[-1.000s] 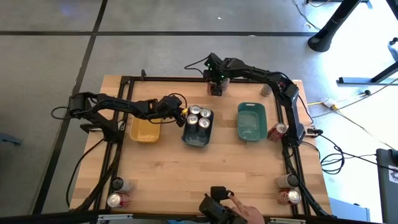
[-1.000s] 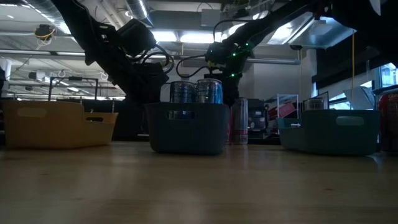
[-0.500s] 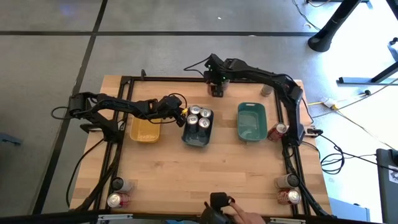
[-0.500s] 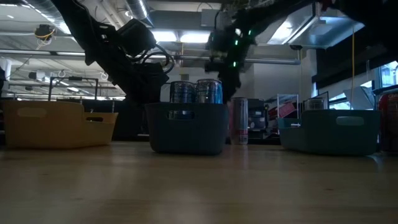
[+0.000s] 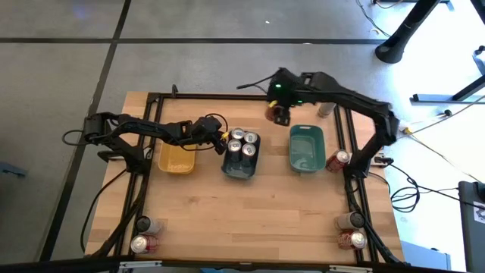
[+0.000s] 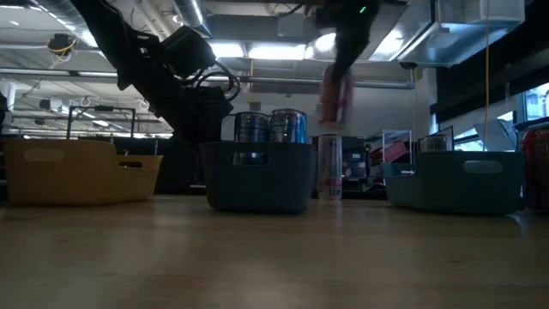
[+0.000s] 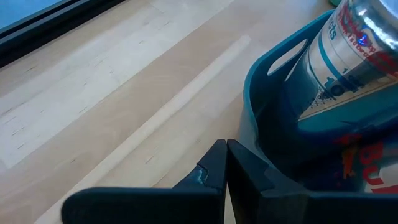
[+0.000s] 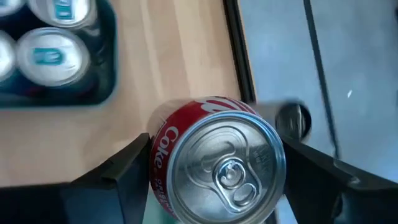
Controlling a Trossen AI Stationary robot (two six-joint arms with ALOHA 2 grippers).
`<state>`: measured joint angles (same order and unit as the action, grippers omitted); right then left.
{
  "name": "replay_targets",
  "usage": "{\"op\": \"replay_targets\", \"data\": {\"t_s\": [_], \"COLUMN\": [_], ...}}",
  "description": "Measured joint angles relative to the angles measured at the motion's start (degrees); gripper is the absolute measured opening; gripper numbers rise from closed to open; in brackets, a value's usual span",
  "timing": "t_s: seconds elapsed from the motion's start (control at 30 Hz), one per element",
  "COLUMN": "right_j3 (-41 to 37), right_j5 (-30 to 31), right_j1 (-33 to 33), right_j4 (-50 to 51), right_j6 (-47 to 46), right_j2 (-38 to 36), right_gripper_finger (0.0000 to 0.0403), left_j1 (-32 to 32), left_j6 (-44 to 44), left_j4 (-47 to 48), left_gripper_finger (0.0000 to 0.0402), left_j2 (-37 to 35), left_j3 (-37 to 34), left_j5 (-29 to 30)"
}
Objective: Sort soda cans
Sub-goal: Put the red soda can into green bin
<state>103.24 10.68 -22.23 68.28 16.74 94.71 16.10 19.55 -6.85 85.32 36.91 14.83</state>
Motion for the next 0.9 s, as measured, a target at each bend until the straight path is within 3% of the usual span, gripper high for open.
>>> {"op": "replay_targets", "data": {"t_s": [0.37,0.53,0.9], "right_j3": [-0.8,-10.0,-35.0], "right_j5": [1.1,3.3,4.8], "right_j1": [3.6,4.3,4.2], "right_j4": [15.9,12.7,-5.3], "right_j6": [-18.8,-21.7,-24.1], "right_j2": [-8.8,-12.3,-17.8], "right_gripper_finger": [0.0278,0.0278,0.0278], "left_j1": [0.0,0.0,0.0], "left_j6": [-0.2,-0.4,-0.4], "left_j4": [-0.3,-0.3,-0.3], "left_gripper_finger": [0.0001,0.0001,0.0001], "left_j2": [0.0,0.0,0.0], "left_j3": [0.0,0.0,0.0], "left_j5": [0.0,0.0,0.0]}}
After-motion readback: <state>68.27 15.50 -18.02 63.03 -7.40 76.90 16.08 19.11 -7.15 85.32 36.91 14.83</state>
